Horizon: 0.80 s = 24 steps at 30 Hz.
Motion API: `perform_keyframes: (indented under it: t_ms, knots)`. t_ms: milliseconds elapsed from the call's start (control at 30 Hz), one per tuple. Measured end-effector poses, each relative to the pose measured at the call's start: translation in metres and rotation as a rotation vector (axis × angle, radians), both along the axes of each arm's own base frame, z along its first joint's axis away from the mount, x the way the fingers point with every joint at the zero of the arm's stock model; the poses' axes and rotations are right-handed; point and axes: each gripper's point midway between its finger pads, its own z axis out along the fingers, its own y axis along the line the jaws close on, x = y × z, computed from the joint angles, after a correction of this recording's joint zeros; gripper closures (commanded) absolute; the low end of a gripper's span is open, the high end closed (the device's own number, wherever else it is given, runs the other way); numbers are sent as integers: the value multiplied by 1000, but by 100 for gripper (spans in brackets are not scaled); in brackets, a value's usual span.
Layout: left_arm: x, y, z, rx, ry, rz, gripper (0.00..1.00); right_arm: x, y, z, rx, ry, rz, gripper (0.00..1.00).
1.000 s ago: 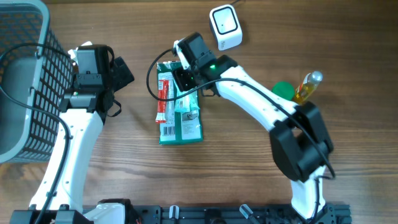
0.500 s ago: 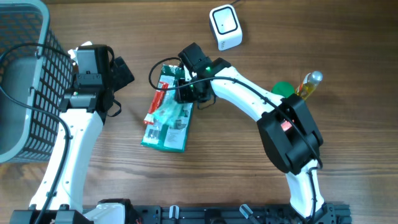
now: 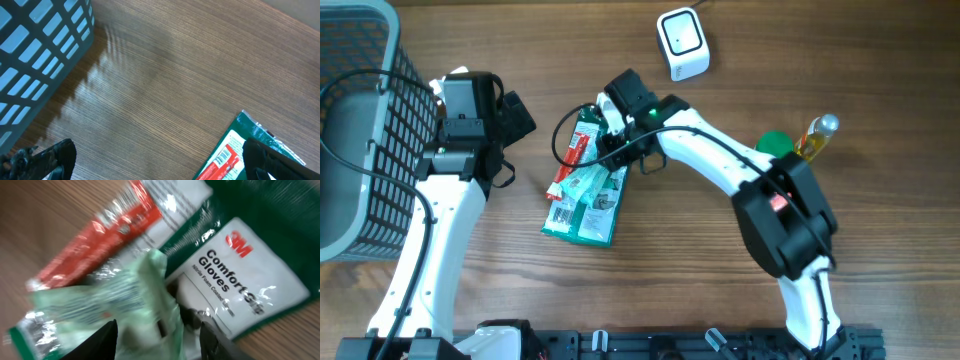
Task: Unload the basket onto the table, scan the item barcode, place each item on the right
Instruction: 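Raise the wipes pack to the scanner window with the right gripper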
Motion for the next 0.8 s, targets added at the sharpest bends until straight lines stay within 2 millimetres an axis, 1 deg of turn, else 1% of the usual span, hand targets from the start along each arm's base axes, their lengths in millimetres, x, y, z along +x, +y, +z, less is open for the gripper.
perform_keyframes:
  t_ms: [33, 100, 133, 167, 233, 300, 333, 367, 400, 433, 500, 533, 567, 600, 633, 667, 733, 767, 800]
  knots:
    - [0, 0, 0, 0, 0, 0, 0, 0, 2, -9, 4, 10, 8, 64]
    - [0, 0, 0, 0, 0, 0, 0, -2, 4, -9, 14, 15, 22, 79]
    - [0, 0, 0, 0, 0, 0, 0, -4, 7, -8, 23, 15, 40, 89]
    - [0, 0, 0, 0, 0, 0, 0, -4, 8, -7, 26, 14, 43, 96]
    - [0, 0, 0, 0, 0, 0, 0, -1, 7, 0, 38, 13, 38, 96]
    - [0, 0, 0, 0, 0, 0, 0, 7, 2, 18, 44, -29, 21, 96]
    - [0, 0, 0, 0, 0, 0, 0, 13, -1, 45, 67, -84, 20, 96]
    - [0, 0, 0, 0, 0, 0, 0, 18, -2, 79, 102, -150, 17, 96]
    - [0, 0, 0, 0, 0, 0, 0, 19, -3, 105, 131, -200, 17, 96]
    - [0, 0, 0, 0, 0, 0, 0, 21, -5, 157, 185, -325, 39, 96]
    - [0, 0, 0, 0, 0, 0, 0, 24, -13, 216, 215, -498, 53, 96]
    - [0, 0, 0, 0, 0, 0, 0, 34, -22, 240, 175, -630, 56, 96]
    - [0, 0, 0, 0, 0, 0, 0, 45, -31, 250, 121, -720, 46, 96]
    - [0, 0, 0, 0, 0, 0, 0, 52, -36, 253, 77, -770, 51, 96]
    - [0, 0, 0, 0, 0, 0, 0, 69, -46, 258, -14, -870, 39, 96]
    - [0, 0, 0, 0, 0, 0, 0, 80, -50, 262, -66, -935, 35, 96]
    - [0, 0, 0, 0, -1, 0, 0, 112, -59, 277, -189, -1114, -2, 96]
    - [0, 0, 0, 0, -1, 0, 0, 137, -63, 282, -275, -1226, -56, 96]
    - [0, 0, 0, 0, 0, 0, 0, 147, -67, 276, -329, -1251, -72, 96]
